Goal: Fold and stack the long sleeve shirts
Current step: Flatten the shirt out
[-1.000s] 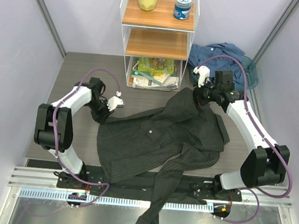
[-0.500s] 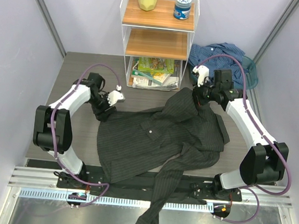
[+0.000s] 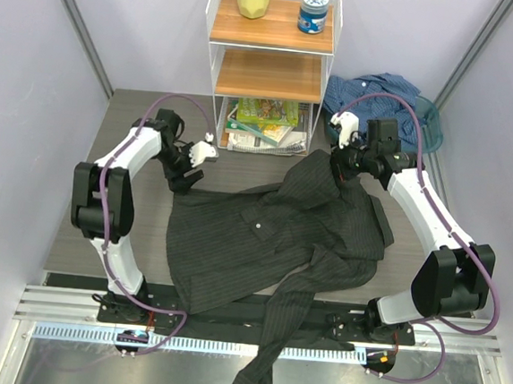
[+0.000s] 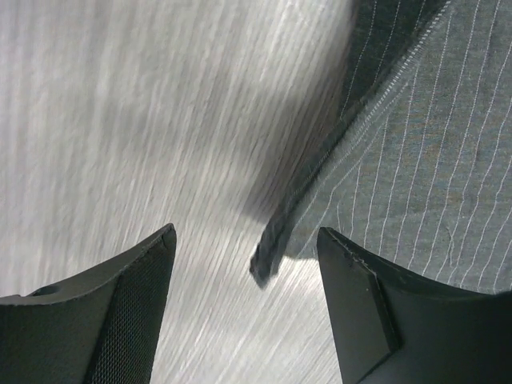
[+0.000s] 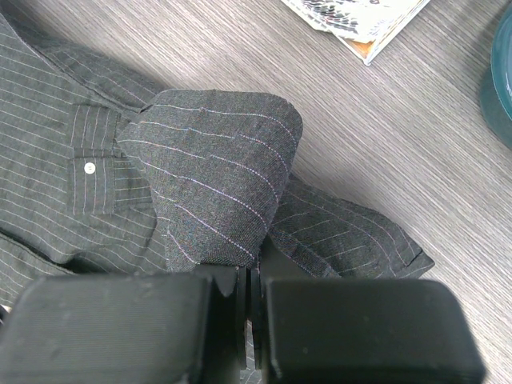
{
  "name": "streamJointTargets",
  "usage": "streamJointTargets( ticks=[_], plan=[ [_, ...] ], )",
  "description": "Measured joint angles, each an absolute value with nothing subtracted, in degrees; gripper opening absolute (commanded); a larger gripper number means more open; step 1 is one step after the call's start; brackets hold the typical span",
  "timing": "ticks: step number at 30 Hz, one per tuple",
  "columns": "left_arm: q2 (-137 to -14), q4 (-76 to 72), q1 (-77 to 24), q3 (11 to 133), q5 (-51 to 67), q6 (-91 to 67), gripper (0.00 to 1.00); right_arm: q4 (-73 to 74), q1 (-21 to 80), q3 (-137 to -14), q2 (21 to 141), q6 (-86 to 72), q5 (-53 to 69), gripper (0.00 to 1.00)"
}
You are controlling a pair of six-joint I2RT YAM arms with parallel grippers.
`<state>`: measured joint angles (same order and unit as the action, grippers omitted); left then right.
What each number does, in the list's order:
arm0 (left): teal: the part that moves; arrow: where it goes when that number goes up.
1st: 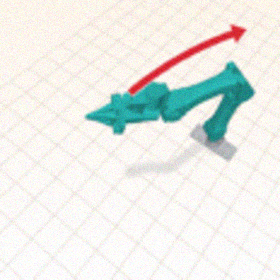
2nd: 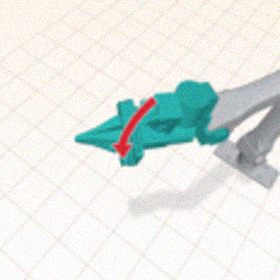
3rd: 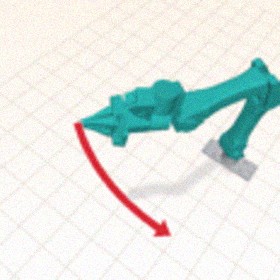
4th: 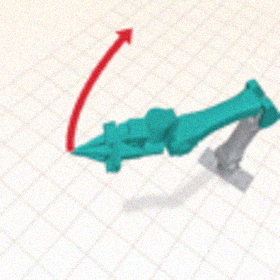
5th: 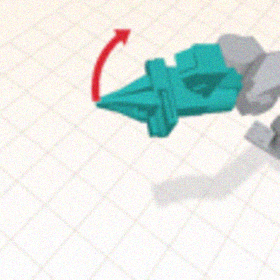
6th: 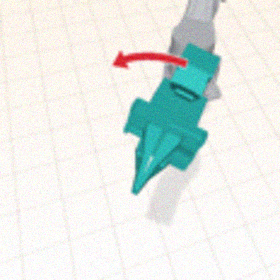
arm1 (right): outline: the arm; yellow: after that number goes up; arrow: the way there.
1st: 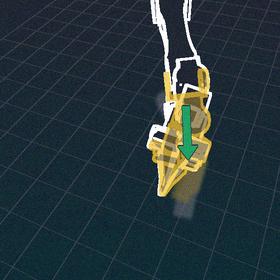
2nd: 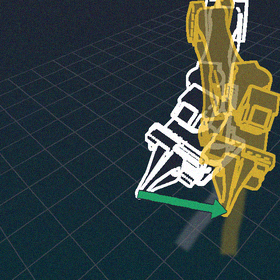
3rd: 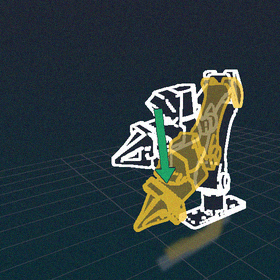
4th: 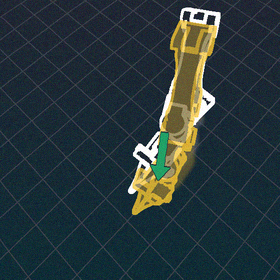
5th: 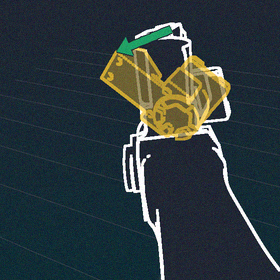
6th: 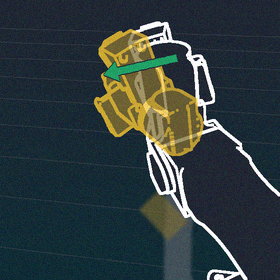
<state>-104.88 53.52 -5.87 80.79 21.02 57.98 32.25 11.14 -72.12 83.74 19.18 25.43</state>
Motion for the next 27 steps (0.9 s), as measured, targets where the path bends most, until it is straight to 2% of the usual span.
streamJointTargets(
  ticks=[4,6,7,8,9,10,13,14,15,16,17,21,22,24,27],
  plan=[
    [-109.23,56.71,-5.87,83.33,21.98,60.34,0.68,32.25,11.14,-72.12,83.74,19.31,25.39,0.01],
    [-109.91,57.67,-5.87,83.11,22.06,60.95,0.59,32.27,11.14,-72.12,83.74,19.33,25.39,0.01],
    [-109.95,57.91,-5.87,82.67,22.04,61.19,0.52,32.25,11.14,-72.12,83.74,19.33,25.36,0.01],
    [-109.97,58.19,-5.87,82.35,21.91,61.56,0.32,32.27,11.14,-72.12,83.74,19.33,25.36,0.01],
    [-110.02,58.28,-5.87,82.08,21.63,61.63,0.19,32.27,11.14,-72.12,83.74,19.33,25.34,0.01],
    [-110.13,58.39,-5.85,81.95,21.39,61.23,0.0,32.27,11.14,-72.12,83.74,19.33,25.26,0.01],
    [-110.48,58.54,-4.95,82.21,20.69,60.18,0.0,32.27,11.14,-72.12,83.74,19.33,24.62,0.02],
    [-110.48,58.67,-4.45,82.56,20.8,59.35,0.0,32.27,11.11,-72.12,83.74,19.33,24.43,0.08],
    [-110.48,59.27,-3.66,83.68,21.08,57.98,0.0,32.25,11.07,-72.12,83.72,19.27,24.16,0.24],
    [-110.5,59.68,-2.57,85.36,21.78,56.45,0.0,32.27,10.98,-72.12,83.72,19.2,24.01,0.31],
    [-110.41,59.94,-1.41,87.37,22.55,55.13,0.0,32.27,10.87,-72.12,83.68,19.05,23.88,0.34],
    [-107.55,58.33,2.04,90.83,23.07,51.7,0.0,32.25,10.68,-72.36,83.66,19.11,24.16,0.34],
    [-106.48,58.13,2.39,90.41,23.03,51.37,0.0,32.25,10.63,-72.6,83.74,19.14,24.47,0.25],
    [-104.07,58.13,2.52,89.36,22.98,50.83,0.0,32.12,10.66,-73.14,83.88,19.33,25.28,0.18],
    [-102.35,58.06,2.13,88.64,23.18,49.87,0.0,31.94,10.66,-73.17,83.88,19.46,26.85,0.31]
  ],
)
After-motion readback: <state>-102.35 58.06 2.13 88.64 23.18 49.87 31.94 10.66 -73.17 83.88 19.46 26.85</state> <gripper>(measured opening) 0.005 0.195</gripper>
